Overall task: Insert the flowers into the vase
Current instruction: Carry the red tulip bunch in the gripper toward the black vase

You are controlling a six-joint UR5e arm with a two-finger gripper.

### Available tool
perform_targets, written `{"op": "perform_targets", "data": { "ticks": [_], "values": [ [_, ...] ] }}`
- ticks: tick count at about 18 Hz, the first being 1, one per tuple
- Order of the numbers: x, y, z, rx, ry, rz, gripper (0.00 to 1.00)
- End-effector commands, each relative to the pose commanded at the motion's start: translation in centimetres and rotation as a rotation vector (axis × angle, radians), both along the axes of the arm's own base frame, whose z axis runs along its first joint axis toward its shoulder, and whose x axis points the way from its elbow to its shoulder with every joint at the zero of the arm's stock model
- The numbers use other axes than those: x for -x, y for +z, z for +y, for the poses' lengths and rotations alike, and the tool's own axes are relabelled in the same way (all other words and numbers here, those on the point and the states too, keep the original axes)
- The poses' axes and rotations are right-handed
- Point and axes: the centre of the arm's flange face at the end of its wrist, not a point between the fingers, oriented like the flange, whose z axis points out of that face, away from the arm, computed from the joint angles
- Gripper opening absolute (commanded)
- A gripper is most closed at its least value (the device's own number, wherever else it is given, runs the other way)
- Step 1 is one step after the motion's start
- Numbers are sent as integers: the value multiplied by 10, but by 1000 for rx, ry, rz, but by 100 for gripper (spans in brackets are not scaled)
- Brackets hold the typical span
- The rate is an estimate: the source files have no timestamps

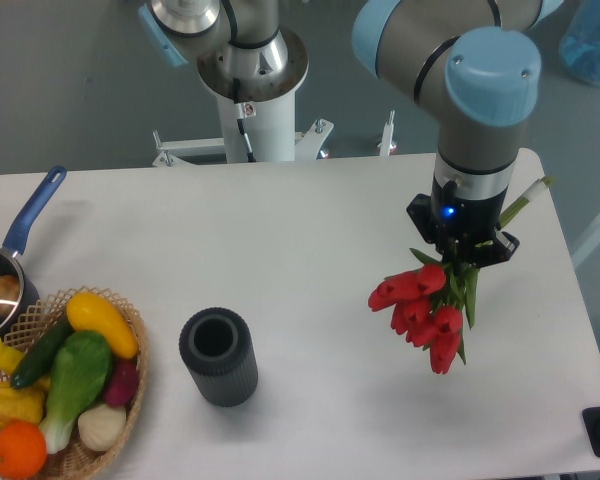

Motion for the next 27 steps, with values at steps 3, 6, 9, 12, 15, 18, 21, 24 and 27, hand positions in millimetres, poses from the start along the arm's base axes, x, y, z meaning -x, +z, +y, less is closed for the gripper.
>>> {"op": "perform_targets", "data": {
  "ticks": [3, 6, 9, 12, 15, 18, 21, 24, 27],
  "values": [
    [-1, 2, 3, -30, -5, -8, 0],
    [-9, 16, 4, -113, -7, -30, 0],
    [-11, 28, 12, -247, -21, -10, 0],
    [-17, 38, 30, -436, 22, -34, 0],
    [-29, 43, 44, -599, 67, -105, 0],
    [-46, 54, 48, -661, 87, -143, 0],
    [-67, 66, 50, -744, 69, -215, 0],
    [-79, 65, 47, -839, 41, -285, 0],
    [-91, 63, 44, -964, 0, -346, 0]
  ]
}}
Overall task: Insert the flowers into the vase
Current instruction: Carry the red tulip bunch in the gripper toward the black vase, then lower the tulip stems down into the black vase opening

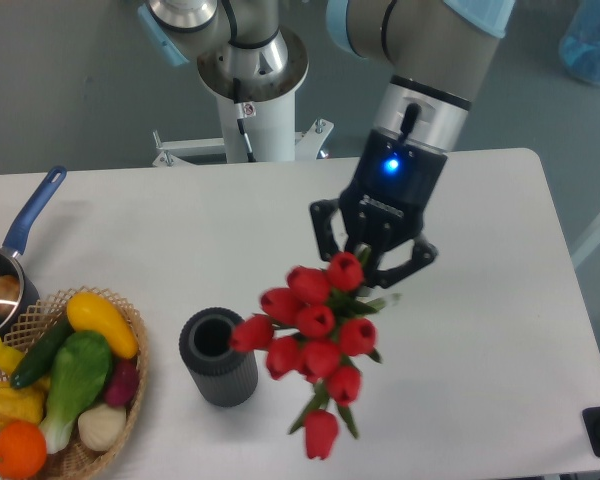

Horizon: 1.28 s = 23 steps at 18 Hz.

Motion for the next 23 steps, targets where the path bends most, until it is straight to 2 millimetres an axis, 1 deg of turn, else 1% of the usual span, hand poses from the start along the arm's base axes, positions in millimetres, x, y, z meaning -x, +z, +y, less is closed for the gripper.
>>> {"op": "perform_targets", "data": {
  "ticks": [3, 6, 9, 10, 12, 14, 16, 18, 20, 23],
  "values": [
    [-5, 4, 1, -48, -31, -30, 0],
    [-16, 3, 4, -141, -113, -89, 0],
    [-24, 9, 8, -197, -157, -83, 0],
    [-26, 8, 9, -213, -174, -99, 0],
    [-33, -4, 9, -209, -182, -131, 0],
    [-44, -14, 14, -198, -196, -153, 0],
    [-51, -18, 12, -193, -198, -163, 0],
    [-62, -21, 19, -187, -219, -172, 0],
    [-69, -22, 24, -185, -231, -178, 0],
    [-72, -25, 27, -183, -238, -183, 0]
  ]
}}
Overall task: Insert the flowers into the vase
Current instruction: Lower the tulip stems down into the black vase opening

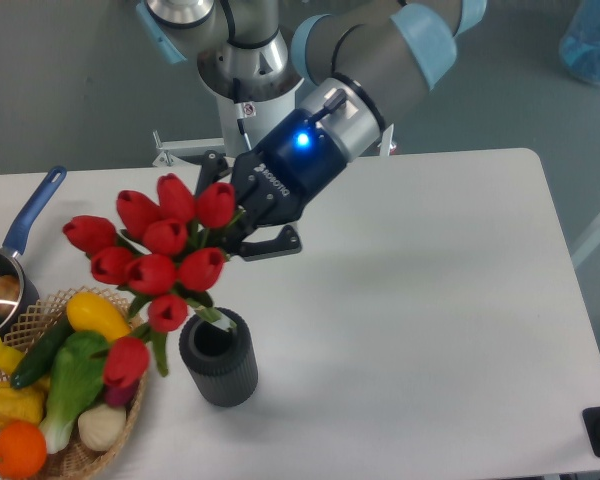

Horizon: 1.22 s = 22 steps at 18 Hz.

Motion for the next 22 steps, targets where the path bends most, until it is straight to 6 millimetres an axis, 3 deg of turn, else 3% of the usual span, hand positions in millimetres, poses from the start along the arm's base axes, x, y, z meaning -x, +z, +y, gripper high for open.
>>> {"op": "perform_targets", "data": {
  "ticks": [10, 22],
  "values": [
    [5, -14, 9, 9, -9, -11, 0],
    [7, -50, 14, 38, -19, -37, 0]
  ]
}}
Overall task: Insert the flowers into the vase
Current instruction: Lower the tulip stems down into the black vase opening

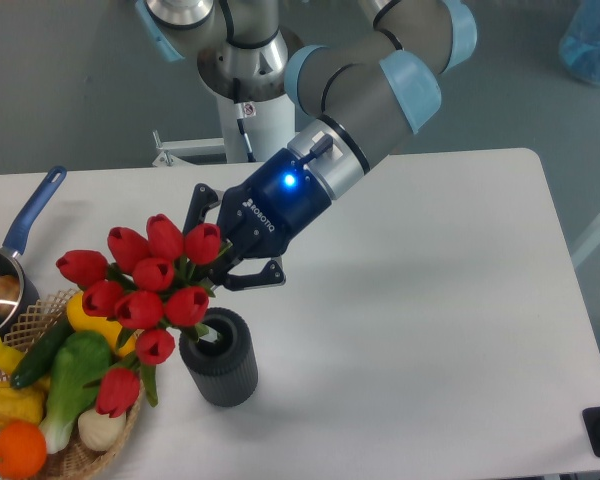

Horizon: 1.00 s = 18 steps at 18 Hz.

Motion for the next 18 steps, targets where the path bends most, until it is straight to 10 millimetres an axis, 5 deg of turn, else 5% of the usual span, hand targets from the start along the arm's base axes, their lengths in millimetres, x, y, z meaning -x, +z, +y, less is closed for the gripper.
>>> {"op": "perform_targets", "data": {
  "ticks": [18],
  "values": [
    [-11, -101, -2, 23, -71, 46, 10]
  ]
}}
